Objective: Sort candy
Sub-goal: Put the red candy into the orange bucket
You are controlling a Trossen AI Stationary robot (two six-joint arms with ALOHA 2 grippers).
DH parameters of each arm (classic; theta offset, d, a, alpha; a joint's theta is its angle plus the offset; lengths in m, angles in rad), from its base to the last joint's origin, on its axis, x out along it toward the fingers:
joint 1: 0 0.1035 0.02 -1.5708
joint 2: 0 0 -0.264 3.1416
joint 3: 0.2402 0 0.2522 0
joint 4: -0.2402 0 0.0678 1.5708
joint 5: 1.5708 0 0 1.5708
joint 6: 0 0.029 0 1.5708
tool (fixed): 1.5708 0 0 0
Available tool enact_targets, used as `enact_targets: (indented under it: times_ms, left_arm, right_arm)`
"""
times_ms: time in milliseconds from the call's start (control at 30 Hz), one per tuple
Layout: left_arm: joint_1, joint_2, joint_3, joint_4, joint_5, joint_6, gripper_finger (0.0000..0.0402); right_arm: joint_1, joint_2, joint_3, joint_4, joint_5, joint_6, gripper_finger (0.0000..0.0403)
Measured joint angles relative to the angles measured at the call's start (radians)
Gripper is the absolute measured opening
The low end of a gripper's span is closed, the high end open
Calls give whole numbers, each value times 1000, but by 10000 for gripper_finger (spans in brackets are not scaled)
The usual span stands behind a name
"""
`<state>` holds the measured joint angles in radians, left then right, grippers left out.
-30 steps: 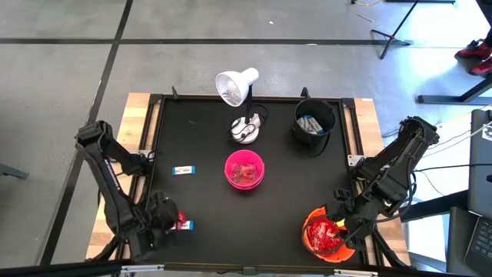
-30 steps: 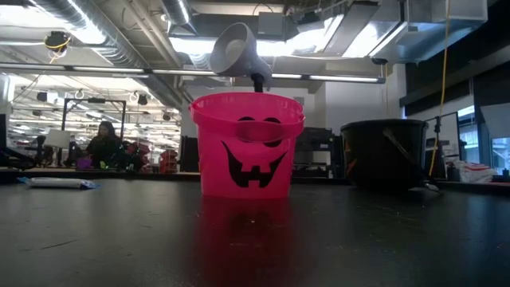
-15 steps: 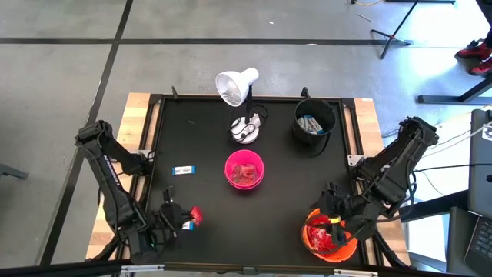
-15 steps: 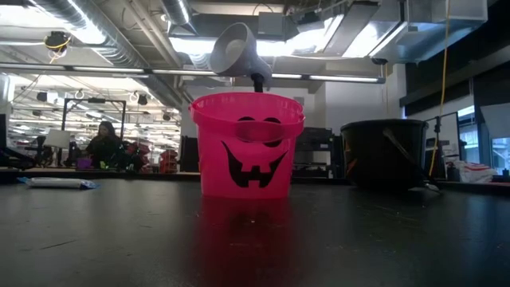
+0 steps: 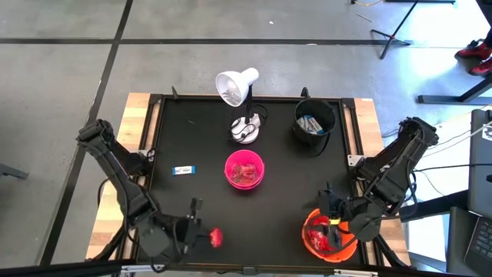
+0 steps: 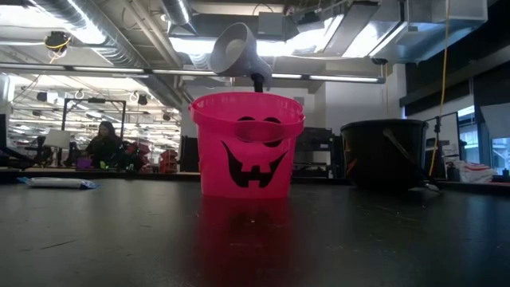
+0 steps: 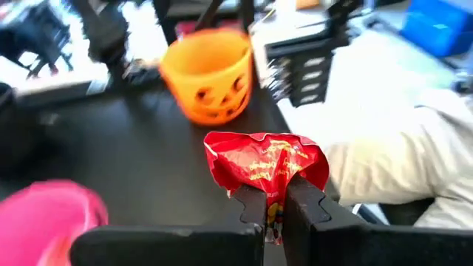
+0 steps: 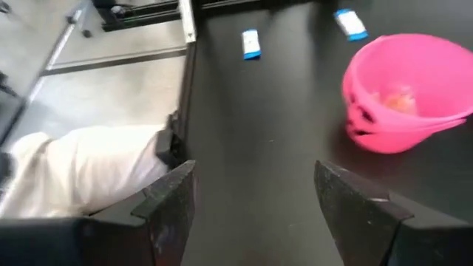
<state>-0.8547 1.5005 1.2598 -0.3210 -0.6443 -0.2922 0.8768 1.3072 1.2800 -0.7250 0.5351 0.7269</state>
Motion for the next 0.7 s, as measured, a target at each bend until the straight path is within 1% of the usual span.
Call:
enact_targets:
  times_ms: [33,133,267,333,400,533,600,700]
  left_arm:
    - [11,-4,0,27,24,43,9]
    - [42,-23,0,69,64,125,9]
    - [88,-51,0,78,66,195,9]
    - [118,-63,0,84,67,221,9]
    - [157,-74,0,89,66,225,9]
    - [242,-82,0,92,62,225,9]
    - [278,-82,0,92,62,221,9]
    - [323,-82,0,99,75,211,9]
  right_arm:
    - [0,3,0,-7,19,-6,266]
    - [-1,7,0,-35,127,-16,266]
    - [-33,17,0,-30,272,-20,266]
    - [-63,26,0,-10,323,-27,266]
    - [-104,43,0,38,357,-80,266]
    - [-182,95,0,201,353,-266,266]
    - [-216,127,0,303,306,-392,266]
    - [-250,173,0,444,196,-551,266]
